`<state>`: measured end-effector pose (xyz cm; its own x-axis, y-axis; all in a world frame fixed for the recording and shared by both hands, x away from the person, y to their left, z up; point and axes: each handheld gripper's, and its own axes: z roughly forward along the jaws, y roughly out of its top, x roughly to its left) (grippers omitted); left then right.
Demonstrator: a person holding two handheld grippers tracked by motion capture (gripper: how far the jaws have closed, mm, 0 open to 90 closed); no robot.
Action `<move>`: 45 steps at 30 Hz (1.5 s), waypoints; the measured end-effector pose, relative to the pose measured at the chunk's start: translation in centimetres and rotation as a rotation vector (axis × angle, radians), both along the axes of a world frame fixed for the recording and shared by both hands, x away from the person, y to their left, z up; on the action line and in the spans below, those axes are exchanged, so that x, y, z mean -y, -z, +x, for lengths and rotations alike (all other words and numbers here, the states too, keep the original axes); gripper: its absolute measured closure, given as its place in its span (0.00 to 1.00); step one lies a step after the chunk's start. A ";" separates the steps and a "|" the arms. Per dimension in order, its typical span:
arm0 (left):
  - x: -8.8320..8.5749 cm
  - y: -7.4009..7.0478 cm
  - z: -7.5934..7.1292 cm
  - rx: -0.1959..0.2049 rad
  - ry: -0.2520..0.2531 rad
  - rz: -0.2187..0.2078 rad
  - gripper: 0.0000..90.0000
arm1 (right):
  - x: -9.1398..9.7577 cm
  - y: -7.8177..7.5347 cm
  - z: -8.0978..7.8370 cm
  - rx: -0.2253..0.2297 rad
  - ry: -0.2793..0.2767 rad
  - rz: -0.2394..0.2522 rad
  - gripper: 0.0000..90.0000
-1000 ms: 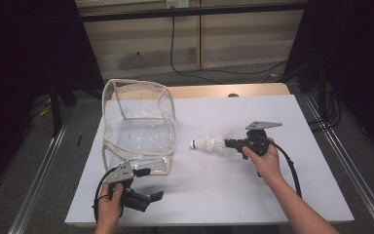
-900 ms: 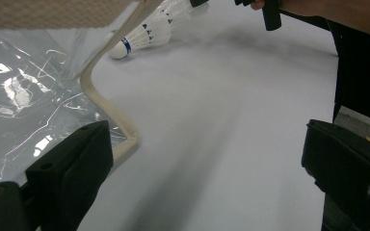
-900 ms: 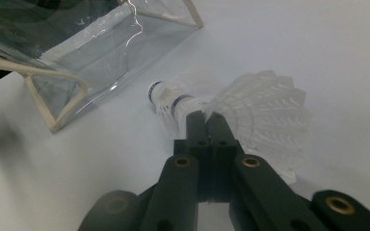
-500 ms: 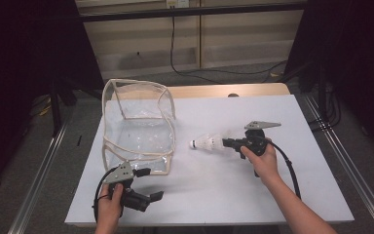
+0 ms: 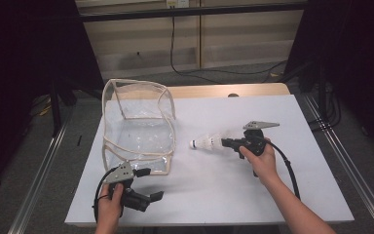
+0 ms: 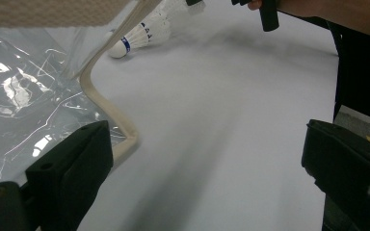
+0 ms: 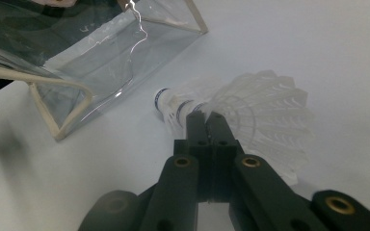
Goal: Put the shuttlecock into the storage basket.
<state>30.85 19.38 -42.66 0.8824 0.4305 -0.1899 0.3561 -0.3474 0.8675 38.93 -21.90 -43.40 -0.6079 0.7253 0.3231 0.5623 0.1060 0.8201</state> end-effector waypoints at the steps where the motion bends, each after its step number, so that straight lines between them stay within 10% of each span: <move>1: 0.0 0.0 0.0 -0.001 -0.001 -0.001 0.05 | 0.0 0.0 0.0 0.000 0.000 -0.002 1.00; 45: 0.0 0.0 0.0 0.002 -0.003 -0.007 0.05 | -1.4 0.0 0.4 0.003 -0.020 0.029 1.00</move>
